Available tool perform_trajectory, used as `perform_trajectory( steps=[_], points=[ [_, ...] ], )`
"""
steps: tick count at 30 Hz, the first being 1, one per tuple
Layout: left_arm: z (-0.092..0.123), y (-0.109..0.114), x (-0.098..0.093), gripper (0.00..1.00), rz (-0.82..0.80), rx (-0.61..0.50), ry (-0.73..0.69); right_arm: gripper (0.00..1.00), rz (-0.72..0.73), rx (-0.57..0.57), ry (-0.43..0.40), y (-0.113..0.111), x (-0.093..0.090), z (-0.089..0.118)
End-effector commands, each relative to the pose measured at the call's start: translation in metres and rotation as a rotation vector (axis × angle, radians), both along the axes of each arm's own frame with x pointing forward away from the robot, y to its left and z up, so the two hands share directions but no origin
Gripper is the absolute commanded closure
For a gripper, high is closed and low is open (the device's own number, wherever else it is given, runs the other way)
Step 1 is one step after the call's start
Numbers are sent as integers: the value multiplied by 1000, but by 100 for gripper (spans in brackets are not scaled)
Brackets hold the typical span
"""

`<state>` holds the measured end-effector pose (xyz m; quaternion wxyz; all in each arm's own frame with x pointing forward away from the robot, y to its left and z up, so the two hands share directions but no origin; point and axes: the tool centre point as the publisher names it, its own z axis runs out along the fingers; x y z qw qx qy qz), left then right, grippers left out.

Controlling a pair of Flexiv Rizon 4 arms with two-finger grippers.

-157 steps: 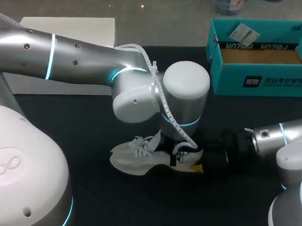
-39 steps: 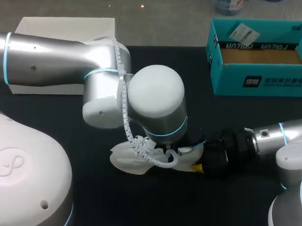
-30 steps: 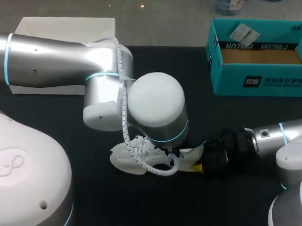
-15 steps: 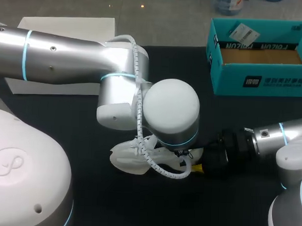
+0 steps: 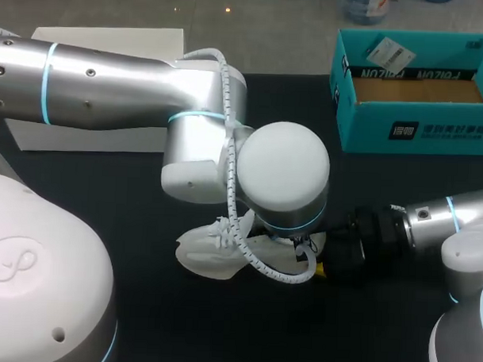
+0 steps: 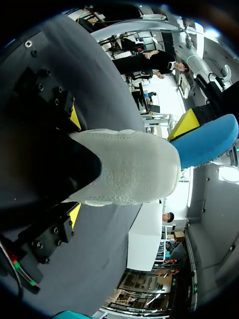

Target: Take the shoe out of the shoebox, open the shoe tongue, remove and reinsert the insole, then place the shoe into the shoebox

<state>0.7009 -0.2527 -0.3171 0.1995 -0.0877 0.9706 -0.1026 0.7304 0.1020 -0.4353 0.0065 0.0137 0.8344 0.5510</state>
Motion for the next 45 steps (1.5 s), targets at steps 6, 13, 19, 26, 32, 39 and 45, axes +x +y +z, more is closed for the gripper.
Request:
perform_trajectory(
  steps=[6,13,19,26,32,39,45],
  points=[
    [55,9,4,100,54,-108,56,100,0,-4,0,2,-1,-7],
    [95,5,17,100,89,-199,130,100,0,-4,0,2,-1,-7],
    [125,4,29,100,77,-301,230,100,0,-4,0,2,-1,-7],
    [152,14,41,100,92,-393,277,100,0,-4,0,2,-1,-7],
    [178,27,53,100,80,-488,344,100,0,-4,0,2,-1,-7],
    [207,35,63,100,60,-588,404,100,0,-4,0,2,-1,-7],
    [216,40,68,100,58,-613,433,100,0,-4,0,2,-1,-7]
  ],
)
